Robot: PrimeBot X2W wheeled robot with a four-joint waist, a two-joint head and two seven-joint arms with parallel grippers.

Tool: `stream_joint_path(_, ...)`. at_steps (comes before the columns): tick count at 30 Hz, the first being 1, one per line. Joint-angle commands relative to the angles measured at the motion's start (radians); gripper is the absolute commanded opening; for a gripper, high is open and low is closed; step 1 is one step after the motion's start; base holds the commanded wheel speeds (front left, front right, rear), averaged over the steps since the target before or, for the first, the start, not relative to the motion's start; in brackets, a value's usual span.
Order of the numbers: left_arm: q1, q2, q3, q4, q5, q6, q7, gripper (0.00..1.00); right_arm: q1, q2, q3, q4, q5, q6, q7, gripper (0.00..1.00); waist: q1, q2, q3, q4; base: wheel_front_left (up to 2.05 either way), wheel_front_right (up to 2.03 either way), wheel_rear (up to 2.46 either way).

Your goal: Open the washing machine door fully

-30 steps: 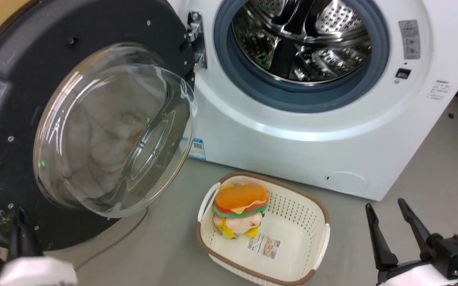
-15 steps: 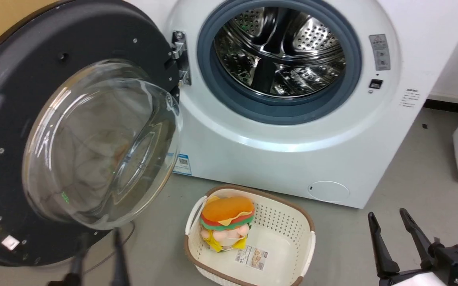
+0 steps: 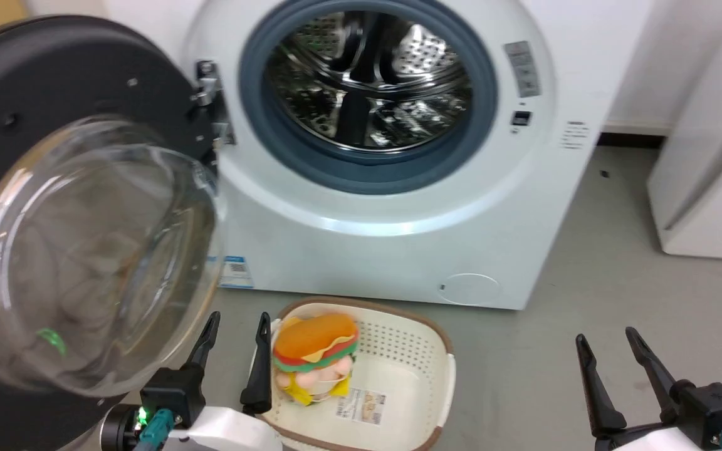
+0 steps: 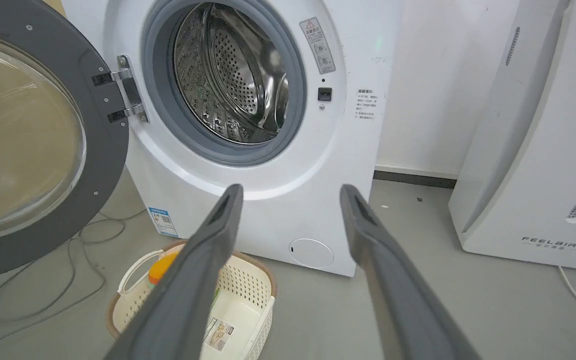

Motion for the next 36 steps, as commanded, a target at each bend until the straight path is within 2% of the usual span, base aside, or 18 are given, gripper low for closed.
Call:
stream_joint_path(1,-0.018,0.009,0.003,0.016,0.003,0.000,0.006,1.00,-0.003,0.003,0.002,-0.003,-0.009,0.001,0.003,1.00,0.0000,0.0000,0.001,-0.034,0.00,0.00,0.00)
stream_joint_path(9,0.009,0.027,0.037,0.068,-0.007,0.032,0.006,1.00,0.006,0.003,0.014,-0.006,-0.016,0.001,0.010,1.00,0.0000,0.0000,-0.002,-0.101,0.00,0.00,0.00)
stream_joint_path(22,0.033,0.042,0.036,0.072,-0.012,0.045,0.012,1.00,0.005,0.003,0.021,-0.007,0.007,0.001,0.011,1.00,0.0000,0.0000,-0.007,-0.102,0.00,0.00,0.00)
stream_joint_path(23,0.030,0.035,0.037,0.072,-0.009,0.041,0.012,0.00,0.001,0.000,0.019,-0.006,0.004,0.000,0.013,0.00,0.0000,0.0000,-0.007,-0.102,0.00,0.00,0.00)
stream_joint_path(36,0.026,0.025,0.052,0.063,0.013,0.029,0.027,0.00,-0.011,0.000,0.020,0.001,-0.005,0.000,0.020,0.00,0.0000,0.0000,-0.006,-0.103,0.00,0.00,0.00)
